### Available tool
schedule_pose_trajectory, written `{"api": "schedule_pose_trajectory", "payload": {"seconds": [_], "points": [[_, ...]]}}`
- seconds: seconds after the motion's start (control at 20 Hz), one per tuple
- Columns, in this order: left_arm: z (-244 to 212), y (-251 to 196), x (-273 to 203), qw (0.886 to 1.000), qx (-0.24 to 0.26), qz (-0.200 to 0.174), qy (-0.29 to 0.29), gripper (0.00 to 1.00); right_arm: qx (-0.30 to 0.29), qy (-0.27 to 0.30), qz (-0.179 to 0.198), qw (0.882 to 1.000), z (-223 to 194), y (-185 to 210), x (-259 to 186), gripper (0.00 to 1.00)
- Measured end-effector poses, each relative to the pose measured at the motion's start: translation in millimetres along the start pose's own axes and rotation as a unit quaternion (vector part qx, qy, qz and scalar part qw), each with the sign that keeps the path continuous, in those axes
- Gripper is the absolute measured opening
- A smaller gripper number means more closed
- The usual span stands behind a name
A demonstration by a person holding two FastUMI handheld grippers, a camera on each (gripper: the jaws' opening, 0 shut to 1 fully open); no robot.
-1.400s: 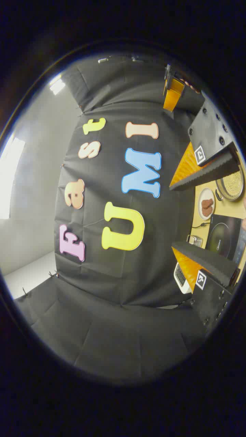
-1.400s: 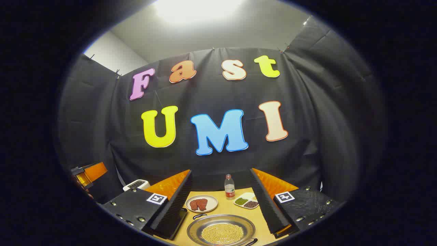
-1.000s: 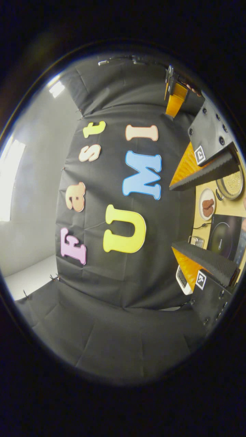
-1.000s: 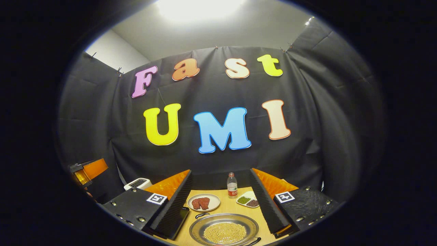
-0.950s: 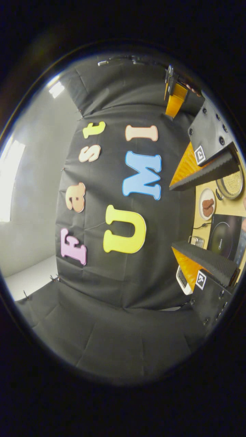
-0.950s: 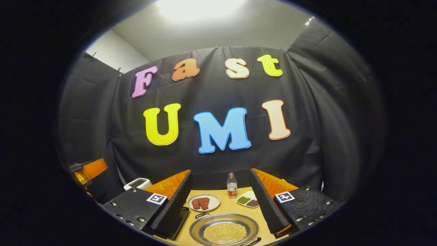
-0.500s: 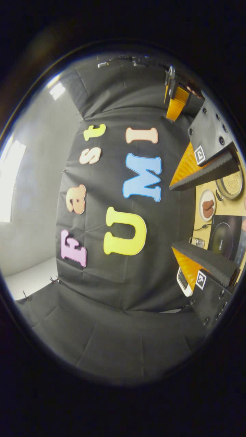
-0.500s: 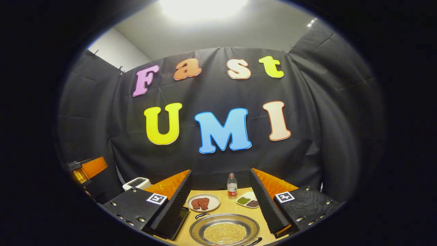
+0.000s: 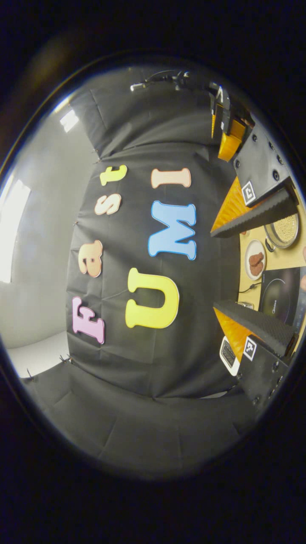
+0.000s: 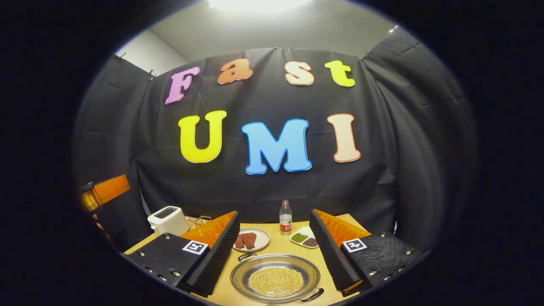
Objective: First push the handle of the pot to place it horizontally, then grasp the pot with both hands and set it on the induction cooktop.
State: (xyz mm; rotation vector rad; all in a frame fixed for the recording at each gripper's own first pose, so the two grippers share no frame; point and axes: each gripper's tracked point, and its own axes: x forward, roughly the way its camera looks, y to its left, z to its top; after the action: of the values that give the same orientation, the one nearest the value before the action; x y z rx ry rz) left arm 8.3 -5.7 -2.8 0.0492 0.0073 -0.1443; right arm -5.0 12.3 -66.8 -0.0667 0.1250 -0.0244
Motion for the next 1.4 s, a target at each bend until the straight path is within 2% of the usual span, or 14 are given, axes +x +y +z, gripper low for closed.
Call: {"api": "schedule_pose_trajectory", "payload": {"seconds": [0.2,0.45,0.5,0.6,0.7,0.75,0.85,0.9,0.95,1.0,1.1,1.15,1.2,1.4], "points": [[2,-3,7,1.0,0.013,-0.005,0.002,0.97,0.008,0.044,0.007,0.999,-37,-8,2,0.99],[-3,-8,12,1.0,0.012,0.008,0.008,0.96,0.012,0.111,0.025,0.993,-88,-23,1,0.99],[-4,-10,13,1.0,0.011,0.009,0.01,0.96,0.016,0.129,0.029,0.991,-102,-27,0,0.95],[-7,-15,17,1.0,0.014,0.015,0.012,0.97,0.021,0.17,0.039,0.984,-128,-31,1,0.84],[-11,-24,20,1.0,0.017,0.02,0.014,0.95,0.025,0.209,0.044,0.977,-153,-37,-3,0.61],[-12,-27,20,0.999,0.019,0.022,0.015,0.96,0.028,0.229,0.05,0.972,-163,-37,-5,0.55],[-16,-32,23,0.999,0.021,0.026,0.019,0.98,0.029,0.266,0.042,0.963,-180,-47,-11,0.53],[-18,-36,24,0.999,0.021,0.027,0.021,0.98,0.04,0.281,0.053,0.957,-193,-44,-9,0.06],[-20,-37,23,0.999,0.022,0.029,0.023,0.96,0.045,0.303,0.057,0.95,-204,-44,-12,0.08],[-21,-39,24,0.999,0.023,0.03,0.024,0.96,0.051,0.325,0.066,0.942,-215,-44,-19,0.15],[-23,-42,22,0.999,0.027,0.032,0.029,0.96,0.055,0.366,0.072,0.926,-238,-47,-26,0.14],[-25,-41,22,0.999,0.029,0.034,0.03,0.98,0.061,0.388,0.076,0.917,-244,-47,-31,0.04],[-24,-41,22,0.998,0.031,0.037,0.031,0.95,0.061,0.404,0.081,0.909,-260,-44,-33,0.09],[-29,-38,20,0.998,0.03,0.047,0.039,0.98,0.056,0.452,0.096,0.885,-287,-41,-45,0.08]]}}
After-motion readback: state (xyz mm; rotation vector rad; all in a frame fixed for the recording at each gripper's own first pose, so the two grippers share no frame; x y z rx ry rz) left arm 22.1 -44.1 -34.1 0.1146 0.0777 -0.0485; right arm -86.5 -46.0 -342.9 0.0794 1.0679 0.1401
